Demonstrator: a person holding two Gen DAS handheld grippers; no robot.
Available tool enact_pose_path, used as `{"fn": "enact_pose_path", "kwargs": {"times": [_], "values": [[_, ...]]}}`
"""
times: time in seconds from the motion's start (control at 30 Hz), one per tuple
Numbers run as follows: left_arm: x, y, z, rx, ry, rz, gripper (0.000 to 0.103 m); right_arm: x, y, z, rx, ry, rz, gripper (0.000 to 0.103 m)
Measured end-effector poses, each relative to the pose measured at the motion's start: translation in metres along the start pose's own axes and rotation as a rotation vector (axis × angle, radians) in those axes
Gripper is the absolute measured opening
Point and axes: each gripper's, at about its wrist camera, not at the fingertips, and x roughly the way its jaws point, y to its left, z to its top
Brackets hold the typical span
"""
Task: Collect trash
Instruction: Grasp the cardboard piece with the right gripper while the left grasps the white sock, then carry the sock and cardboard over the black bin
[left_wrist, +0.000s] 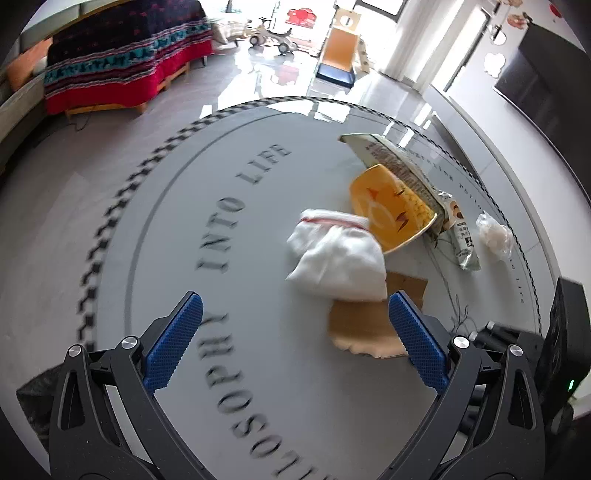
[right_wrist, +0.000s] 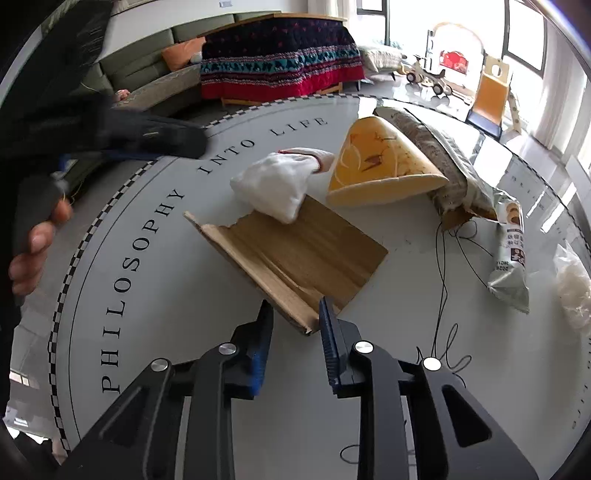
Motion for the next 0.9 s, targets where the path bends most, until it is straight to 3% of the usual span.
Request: {"fn": "enact_pose_path", "kwargs": {"times": [0.17, 0.43, 0.53, 0.6, 0.63, 0.7, 0.77, 0.9], "values": [[0.034, -0.020, 0.020, 0.052, 0.041, 0.008, 0.097, -0.004, -0.005, -0.003, 0.007, -0.016, 0.038, 0.010], [0.087, -0.041, 0.040, 0.098, 0.130, 0.041, 0.097, -0.016, 0.003, -0.011, 0.025, -0.036, 0.096, 0.007], [0.091, -0.042, 0.043, 0.102, 0.104, 0.043, 0.097, -0.023, 0.004, -0.015, 0.034, -0.038, 0.115, 0.006], [0.090, -0.040, 0.042, 0.110, 0.090, 0.070, 0.088, -0.028, 0.005, -0.018, 0.038, -0.039, 0.118, 0.006], [0.090, -0.039, 0.040, 0.111, 0.094, 0.072, 0.066, -0.032, 0.007, -0.021, 0.042, -0.039, 0.117, 0.006], [0.090, -0.039, 0.037, 0.129, 0.091, 0.103, 0.052, -0.034, 0.008, -0.020, 0.047, -0.038, 0.118, 0.006], [0.086, -0.037, 0.032, 0.130, 0.088, 0.083, 0.034, -0.040, 0.012, -0.026, 0.050, -0.039, 0.115, 0.006], [0.070, -0.032, 0.018, 0.113, 0.070, 0.024, 0.028, -0.049, 0.018, -0.031, 0.063, -0.039, 0.110, 0.006]]}}
